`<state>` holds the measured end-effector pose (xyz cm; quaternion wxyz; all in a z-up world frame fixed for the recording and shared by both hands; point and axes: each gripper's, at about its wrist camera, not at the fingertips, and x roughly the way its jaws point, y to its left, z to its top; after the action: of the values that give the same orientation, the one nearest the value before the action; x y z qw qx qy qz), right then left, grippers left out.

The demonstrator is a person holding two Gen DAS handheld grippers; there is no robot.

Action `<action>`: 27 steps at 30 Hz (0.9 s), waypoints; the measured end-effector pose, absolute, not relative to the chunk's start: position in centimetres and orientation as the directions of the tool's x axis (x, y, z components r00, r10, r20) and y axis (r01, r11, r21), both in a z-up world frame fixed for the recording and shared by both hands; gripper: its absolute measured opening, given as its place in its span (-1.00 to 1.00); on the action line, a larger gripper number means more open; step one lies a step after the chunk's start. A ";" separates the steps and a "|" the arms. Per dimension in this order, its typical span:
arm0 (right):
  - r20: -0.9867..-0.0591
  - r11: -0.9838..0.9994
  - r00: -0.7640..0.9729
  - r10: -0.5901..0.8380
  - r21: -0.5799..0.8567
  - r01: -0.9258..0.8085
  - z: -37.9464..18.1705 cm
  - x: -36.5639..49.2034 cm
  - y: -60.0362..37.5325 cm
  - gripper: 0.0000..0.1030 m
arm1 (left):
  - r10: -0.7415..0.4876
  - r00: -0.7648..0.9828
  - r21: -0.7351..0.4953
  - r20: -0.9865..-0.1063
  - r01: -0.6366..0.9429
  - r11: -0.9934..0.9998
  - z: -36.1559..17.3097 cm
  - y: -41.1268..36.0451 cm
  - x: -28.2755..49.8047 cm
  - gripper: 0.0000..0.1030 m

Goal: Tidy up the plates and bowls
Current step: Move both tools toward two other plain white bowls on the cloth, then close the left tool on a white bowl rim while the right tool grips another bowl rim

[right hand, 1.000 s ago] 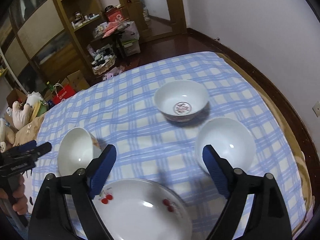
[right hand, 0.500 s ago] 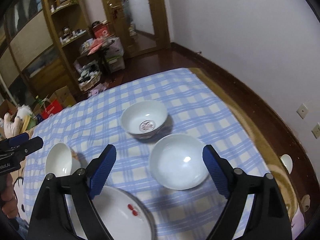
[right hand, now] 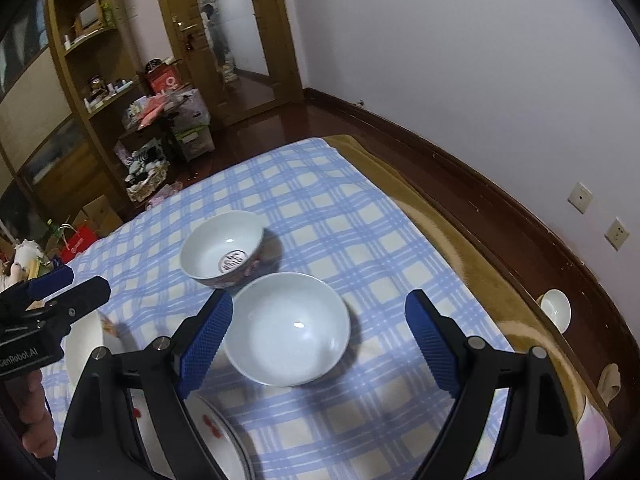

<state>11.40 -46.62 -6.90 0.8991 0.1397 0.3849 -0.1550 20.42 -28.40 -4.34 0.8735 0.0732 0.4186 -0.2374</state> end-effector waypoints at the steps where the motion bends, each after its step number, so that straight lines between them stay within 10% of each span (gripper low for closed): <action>1: -0.741 0.912 0.649 -0.173 0.129 0.390 -7.2 11.5 -46.9 0.79 | -0.354 0.529 -0.074 -0.771 0.479 0.875 -4.7 -28.9 20.6 0.74; 23: -0.812 0.884 0.569 -0.130 0.165 0.438 -12.7 12.8 -49.5 0.78 | -0.283 0.385 -0.057 -0.878 0.503 0.863 -12.4 -35.3 22.7 0.69; 27: -0.832 0.876 0.545 -0.099 0.187 0.445 -13.9 13.2 -50.0 0.42 | -0.265 0.354 -0.060 -0.897 0.497 0.865 -13.4 -35.8 23.1 0.36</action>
<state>13.15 -50.01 -13.85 0.8577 0.1920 0.4498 -0.1584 23.09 -35.83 -13.35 0.8150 0.1119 0.5181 -0.2339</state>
